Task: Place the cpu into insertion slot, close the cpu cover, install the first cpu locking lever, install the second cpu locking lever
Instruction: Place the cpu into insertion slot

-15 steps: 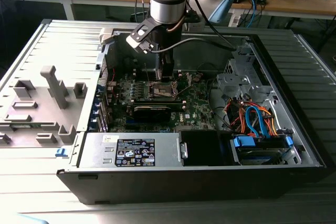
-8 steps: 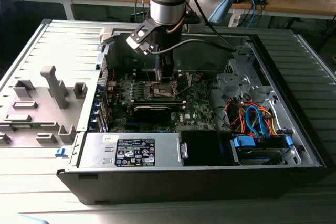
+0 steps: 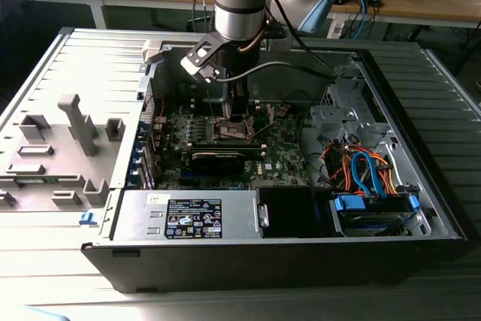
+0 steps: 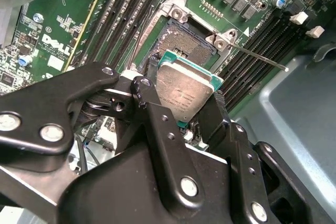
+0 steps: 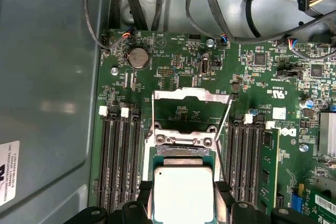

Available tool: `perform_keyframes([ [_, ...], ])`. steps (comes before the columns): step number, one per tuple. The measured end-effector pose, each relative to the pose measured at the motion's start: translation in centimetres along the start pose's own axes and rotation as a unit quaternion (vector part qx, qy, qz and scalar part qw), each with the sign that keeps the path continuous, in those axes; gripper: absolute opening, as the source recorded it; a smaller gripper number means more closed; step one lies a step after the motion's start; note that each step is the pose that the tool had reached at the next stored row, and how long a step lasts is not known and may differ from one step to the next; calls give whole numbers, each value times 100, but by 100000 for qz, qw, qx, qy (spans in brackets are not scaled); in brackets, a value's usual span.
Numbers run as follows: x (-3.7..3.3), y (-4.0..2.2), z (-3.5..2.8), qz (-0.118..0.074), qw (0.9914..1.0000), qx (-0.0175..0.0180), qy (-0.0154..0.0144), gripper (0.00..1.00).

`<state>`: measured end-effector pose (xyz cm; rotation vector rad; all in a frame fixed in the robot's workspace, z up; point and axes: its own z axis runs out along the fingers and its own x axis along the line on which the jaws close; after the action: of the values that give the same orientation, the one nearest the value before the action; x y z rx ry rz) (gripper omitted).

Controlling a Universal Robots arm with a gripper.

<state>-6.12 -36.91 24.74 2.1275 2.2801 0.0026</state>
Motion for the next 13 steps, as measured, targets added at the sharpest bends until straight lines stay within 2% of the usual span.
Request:
perform_keyframes([
  [13,0,-1,44,33,100000,8,-56,55],
])
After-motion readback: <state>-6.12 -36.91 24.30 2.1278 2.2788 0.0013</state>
